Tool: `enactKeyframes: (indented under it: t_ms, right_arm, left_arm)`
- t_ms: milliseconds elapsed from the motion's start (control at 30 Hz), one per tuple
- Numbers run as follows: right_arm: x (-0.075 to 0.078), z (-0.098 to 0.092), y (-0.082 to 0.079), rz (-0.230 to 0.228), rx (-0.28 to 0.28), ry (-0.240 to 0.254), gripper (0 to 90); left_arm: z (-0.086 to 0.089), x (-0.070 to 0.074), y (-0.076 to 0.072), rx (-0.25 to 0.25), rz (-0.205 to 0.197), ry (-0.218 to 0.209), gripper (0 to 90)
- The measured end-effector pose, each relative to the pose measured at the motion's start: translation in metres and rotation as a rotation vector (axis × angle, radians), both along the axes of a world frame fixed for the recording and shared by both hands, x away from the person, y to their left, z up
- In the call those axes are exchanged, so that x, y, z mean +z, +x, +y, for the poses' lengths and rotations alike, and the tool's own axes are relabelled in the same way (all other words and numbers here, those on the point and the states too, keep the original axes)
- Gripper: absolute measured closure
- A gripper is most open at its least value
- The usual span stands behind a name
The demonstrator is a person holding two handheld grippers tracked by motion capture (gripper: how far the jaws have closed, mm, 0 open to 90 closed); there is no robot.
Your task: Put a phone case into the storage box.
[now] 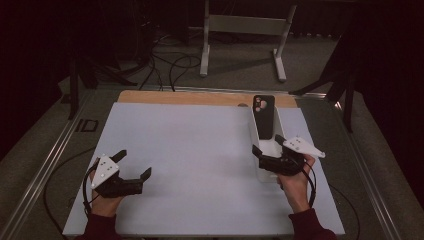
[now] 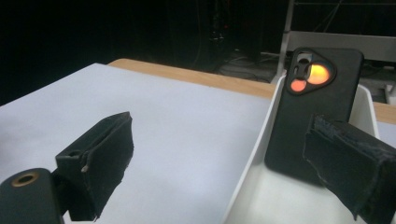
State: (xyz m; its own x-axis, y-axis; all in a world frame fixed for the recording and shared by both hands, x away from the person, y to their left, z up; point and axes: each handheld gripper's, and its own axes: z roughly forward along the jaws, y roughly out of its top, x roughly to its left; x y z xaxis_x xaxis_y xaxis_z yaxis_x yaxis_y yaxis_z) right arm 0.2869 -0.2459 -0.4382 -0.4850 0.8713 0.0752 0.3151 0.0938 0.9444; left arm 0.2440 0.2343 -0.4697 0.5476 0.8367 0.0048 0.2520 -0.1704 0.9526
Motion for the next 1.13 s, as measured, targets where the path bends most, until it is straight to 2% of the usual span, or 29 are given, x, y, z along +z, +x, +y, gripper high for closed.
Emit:
enactKeyframes:
  t_ms: [67,100,200,233,500,733,1133]
  right_arm:
    - [-0.003,-0.002,-0.004,-0.002,0.006,0.007,8.0]
    - [-0.009,-0.004,-0.012,-0.01,0.0,0.005,8.0]
    - [-0.014,-0.007,-0.017,-0.014,0.005,0.009,8.0]
    - [-0.02,-0.011,-0.024,-0.015,0.005,0.018,8.0]
    - [-0.027,-0.016,-0.04,-0.049,0.019,0.014,8.0]
    - [-0.029,-0.019,-0.042,-0.07,0.024,0.021,8.0]
    - [-0.029,-0.022,-0.04,-0.076,0.018,0.033,8.0]
  left_arm:
    - [0.0,0.001,-0.001,0.001,-0.002,-0.003,0.0]
    - [0.0,0.001,-0.001,0.001,-0.002,-0.003,0.0]
    - [0.0,0.001,-0.001,0.001,-0.001,0.0,0.0]
    - [0.0,0.001,-0.001,0.0,-0.002,0.005,0.0]
    - [0.002,0.0,-0.002,0.005,-0.005,0.013,0.0]
    - [0.002,-0.002,-0.003,-0.005,-0.001,0.028,0.0]
    - [0.0,-0.005,-0.003,-0.016,0.008,0.051,0.0]
